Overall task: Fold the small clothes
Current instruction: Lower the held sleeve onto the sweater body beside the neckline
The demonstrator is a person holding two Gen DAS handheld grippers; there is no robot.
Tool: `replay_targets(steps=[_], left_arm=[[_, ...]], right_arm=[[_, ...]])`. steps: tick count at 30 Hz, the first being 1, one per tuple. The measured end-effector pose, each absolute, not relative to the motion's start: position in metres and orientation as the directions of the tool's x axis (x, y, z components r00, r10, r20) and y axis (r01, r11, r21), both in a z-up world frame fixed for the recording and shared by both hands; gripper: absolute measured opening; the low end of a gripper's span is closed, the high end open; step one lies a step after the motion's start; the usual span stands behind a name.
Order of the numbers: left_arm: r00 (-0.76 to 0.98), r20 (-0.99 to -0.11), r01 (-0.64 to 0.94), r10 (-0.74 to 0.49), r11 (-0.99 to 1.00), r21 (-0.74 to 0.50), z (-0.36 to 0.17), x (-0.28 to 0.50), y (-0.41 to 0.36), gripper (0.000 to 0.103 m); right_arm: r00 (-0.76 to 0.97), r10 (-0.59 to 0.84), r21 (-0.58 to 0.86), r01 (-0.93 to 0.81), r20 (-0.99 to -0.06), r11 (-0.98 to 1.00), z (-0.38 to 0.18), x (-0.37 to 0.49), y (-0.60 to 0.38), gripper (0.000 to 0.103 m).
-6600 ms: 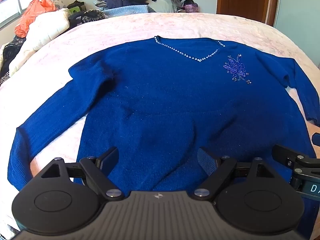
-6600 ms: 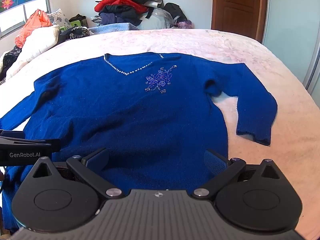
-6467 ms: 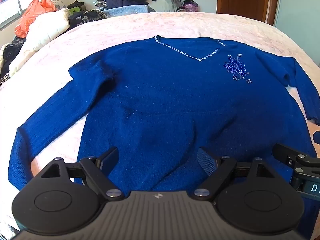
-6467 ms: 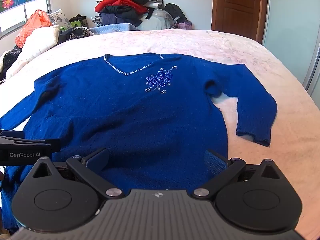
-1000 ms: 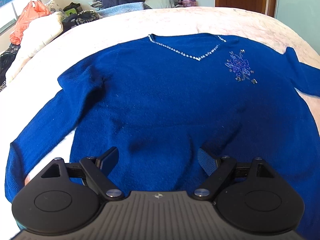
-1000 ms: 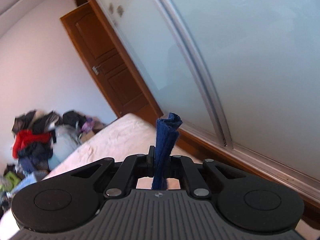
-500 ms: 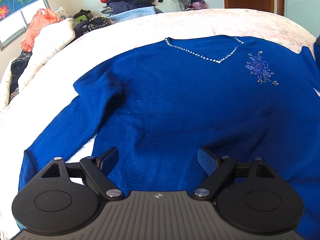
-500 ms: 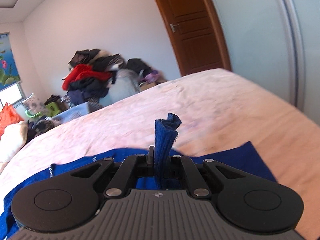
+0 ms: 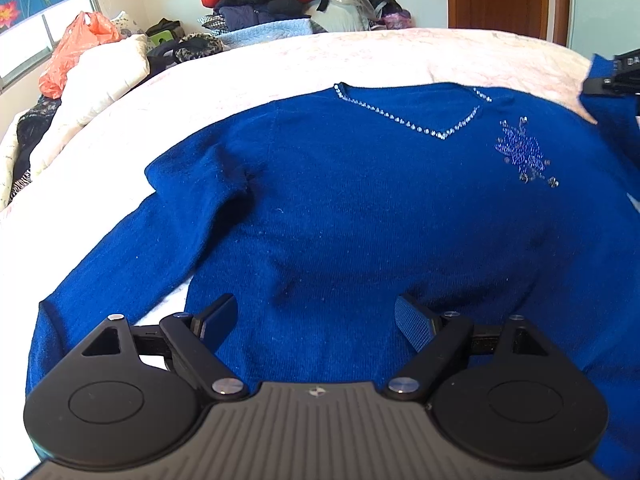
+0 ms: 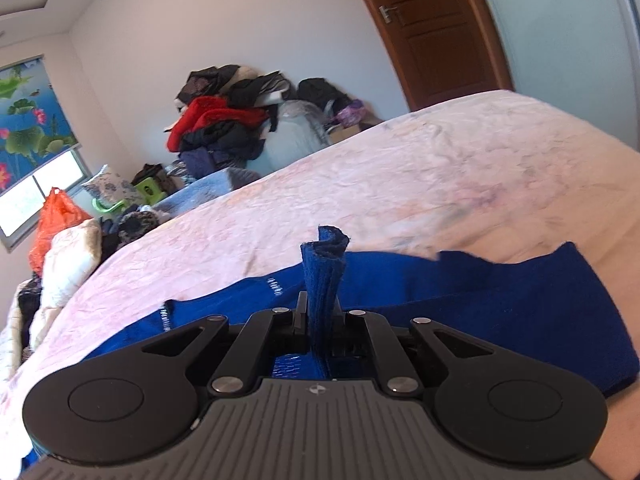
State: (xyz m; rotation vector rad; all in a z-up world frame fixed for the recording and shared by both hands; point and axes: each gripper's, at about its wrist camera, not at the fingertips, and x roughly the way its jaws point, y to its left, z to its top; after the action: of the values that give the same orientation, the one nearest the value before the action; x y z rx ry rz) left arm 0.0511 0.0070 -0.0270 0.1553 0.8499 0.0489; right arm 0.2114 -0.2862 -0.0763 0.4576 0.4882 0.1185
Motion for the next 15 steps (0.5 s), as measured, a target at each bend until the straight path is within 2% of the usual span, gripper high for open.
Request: replay_targets(steps=[9, 15], left_arm=[[0.662, -0.744, 0.008, 0.094, 0.991, 0.133, -0.028, 0.052, 0.014, 0.086], [0.653, -0.75, 0.009, 0.104, 0.989, 0.145, -0.032, 0.052, 0.015, 0.086]], right_arm=[[0.833, 0.308, 0.49, -0.052, -0.459, 0.87, -0.082, 0.225, -0.234, 0.013], [0.761, 0.282, 0.388, -0.043, -0.585, 0.921, -0.118, 0.238, -0.201, 0.017]])
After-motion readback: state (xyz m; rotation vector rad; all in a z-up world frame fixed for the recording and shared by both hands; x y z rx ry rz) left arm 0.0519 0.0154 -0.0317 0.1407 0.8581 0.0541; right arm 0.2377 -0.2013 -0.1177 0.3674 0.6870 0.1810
